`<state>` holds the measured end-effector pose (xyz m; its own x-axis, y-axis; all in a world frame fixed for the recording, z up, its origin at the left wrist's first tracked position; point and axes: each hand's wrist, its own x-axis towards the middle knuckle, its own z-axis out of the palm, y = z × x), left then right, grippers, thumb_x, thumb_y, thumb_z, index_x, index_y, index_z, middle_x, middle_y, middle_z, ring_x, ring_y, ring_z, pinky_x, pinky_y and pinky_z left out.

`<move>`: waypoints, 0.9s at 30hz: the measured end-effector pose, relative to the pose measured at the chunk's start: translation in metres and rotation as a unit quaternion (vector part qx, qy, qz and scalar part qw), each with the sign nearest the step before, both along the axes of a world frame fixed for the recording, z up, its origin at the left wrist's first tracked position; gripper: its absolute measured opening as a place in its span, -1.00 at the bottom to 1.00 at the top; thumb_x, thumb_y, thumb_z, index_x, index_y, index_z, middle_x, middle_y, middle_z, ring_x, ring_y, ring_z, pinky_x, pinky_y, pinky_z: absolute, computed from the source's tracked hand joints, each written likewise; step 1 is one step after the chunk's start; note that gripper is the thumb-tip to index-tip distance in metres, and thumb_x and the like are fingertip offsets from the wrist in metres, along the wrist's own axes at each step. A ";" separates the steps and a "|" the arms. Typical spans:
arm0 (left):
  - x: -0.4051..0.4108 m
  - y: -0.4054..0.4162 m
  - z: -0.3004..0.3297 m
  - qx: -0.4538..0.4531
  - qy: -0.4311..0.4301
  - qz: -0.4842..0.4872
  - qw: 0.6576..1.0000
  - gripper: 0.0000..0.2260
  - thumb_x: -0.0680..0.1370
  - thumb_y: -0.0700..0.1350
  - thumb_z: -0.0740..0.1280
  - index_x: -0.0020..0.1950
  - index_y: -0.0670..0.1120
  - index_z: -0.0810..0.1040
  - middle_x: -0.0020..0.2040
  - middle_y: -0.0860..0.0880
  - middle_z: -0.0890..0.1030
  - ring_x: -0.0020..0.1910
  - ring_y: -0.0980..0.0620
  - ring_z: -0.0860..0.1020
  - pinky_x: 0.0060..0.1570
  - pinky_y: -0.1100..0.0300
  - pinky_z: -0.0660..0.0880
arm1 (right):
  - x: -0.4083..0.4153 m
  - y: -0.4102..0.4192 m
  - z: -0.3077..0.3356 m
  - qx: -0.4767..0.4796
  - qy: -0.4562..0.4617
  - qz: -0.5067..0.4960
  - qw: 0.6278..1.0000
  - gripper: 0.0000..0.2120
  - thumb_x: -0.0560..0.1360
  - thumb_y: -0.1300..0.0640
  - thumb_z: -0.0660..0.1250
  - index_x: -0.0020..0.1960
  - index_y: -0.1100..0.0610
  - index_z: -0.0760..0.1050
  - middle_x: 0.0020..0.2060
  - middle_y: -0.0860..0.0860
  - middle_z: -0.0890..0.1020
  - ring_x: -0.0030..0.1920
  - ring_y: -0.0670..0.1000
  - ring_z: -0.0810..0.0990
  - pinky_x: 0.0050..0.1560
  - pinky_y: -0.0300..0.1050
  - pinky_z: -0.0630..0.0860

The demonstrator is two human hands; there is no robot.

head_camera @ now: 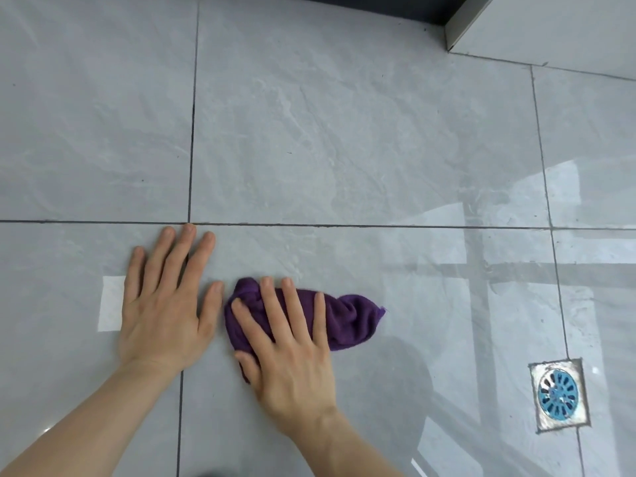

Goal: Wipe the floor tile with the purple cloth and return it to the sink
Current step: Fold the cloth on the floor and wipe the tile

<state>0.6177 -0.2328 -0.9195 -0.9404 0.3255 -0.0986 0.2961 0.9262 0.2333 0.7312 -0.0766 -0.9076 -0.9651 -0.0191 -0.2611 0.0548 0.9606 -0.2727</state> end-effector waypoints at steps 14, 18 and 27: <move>-0.001 -0.004 0.004 0.026 -0.046 -0.006 0.999 -0.41 0.61 0.16 0.04 0.64 0.03 0.15 0.67 0.00 0.15 0.66 0.02 0.01 0.62 -0.13 -0.06 | 0.023 0.023 0.020 -0.087 -0.002 0.010 0.996 -0.34 0.61 -0.35 0.09 0.62 -0.18 -0.01 0.65 -0.05 -0.03 0.64 0.06 -0.15 0.56 0.37 -0.01; 0.004 0.000 0.024 0.111 -0.075 -0.030 0.991 -0.34 0.57 0.26 0.12 0.63 0.04 0.14 0.64 0.07 0.17 0.65 0.07 0.03 0.63 -0.02 -0.09 | 0.033 0.048 0.035 -0.099 0.068 -0.138 0.983 -0.19 0.49 -0.41 0.27 0.59 -0.03 0.17 0.60 0.01 0.21 0.63 0.02 0.03 0.59 0.23 0.05; 0.069 0.025 0.047 0.014 -0.117 -0.289 0.950 -0.28 0.43 0.22 0.34 0.58 0.07 0.30 0.57 0.15 0.32 0.59 0.06 0.22 0.54 0.09 0.05 | 0.060 0.049 0.030 -0.057 0.034 -0.149 0.987 -0.11 0.39 -0.44 0.33 0.54 0.08 0.32 0.54 0.03 0.37 0.58 0.10 0.24 0.48 0.20 0.35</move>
